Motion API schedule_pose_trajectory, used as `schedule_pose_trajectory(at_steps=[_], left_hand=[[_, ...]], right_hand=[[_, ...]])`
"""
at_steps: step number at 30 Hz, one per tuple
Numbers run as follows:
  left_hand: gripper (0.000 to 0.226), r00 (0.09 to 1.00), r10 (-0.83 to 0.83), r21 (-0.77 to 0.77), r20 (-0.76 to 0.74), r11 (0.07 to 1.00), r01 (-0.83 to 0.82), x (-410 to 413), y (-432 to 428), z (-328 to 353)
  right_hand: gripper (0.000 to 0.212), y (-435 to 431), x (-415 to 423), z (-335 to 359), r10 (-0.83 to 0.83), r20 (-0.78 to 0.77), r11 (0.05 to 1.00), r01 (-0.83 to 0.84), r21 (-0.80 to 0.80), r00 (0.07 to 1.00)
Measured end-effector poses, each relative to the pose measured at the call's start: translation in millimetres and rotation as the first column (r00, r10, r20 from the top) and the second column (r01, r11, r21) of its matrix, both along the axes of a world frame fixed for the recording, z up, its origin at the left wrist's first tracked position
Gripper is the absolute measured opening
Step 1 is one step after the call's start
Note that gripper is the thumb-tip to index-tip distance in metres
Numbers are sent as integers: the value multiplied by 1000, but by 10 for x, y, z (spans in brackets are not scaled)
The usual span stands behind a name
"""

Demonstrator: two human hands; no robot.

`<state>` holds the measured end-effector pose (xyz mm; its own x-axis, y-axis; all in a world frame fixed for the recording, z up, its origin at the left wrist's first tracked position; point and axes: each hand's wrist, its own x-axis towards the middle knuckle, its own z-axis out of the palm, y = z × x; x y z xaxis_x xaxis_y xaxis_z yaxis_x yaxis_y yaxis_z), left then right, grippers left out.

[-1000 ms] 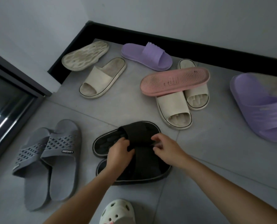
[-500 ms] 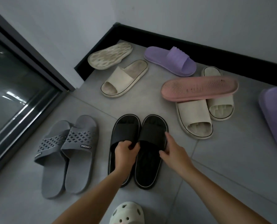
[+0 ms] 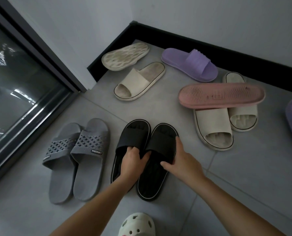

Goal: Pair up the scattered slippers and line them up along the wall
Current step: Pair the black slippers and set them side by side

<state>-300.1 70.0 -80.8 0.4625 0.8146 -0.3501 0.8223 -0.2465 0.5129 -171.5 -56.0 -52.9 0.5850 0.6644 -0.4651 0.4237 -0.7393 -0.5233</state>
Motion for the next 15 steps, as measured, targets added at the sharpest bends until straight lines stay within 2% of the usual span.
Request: schedule_pose_trajectory(at_steps=[2, 5, 10, 15], left_hand=[[38, 1000, -8, 12, -14, 1000, 8, -7, 15, 16], [38, 998, -35, 30, -46, 999, 37, -24, 42, 29], [34, 999, -7, 96, -51, 995, 12, -174, 95, 11], [27, 995, -30, 120, -99, 992, 42, -429, 177, 18]], right_hand=[[109, 65, 69, 26, 27, 28, 998, -25, -53, 999], [100, 144, 115, 71, 82, -45, 992, -85, -90, 996], [85, 216, -73, 104, 47, -125, 999, -44, 26, 991], [90, 299, -300, 70, 105, -153, 994, -100, 38, 983]])
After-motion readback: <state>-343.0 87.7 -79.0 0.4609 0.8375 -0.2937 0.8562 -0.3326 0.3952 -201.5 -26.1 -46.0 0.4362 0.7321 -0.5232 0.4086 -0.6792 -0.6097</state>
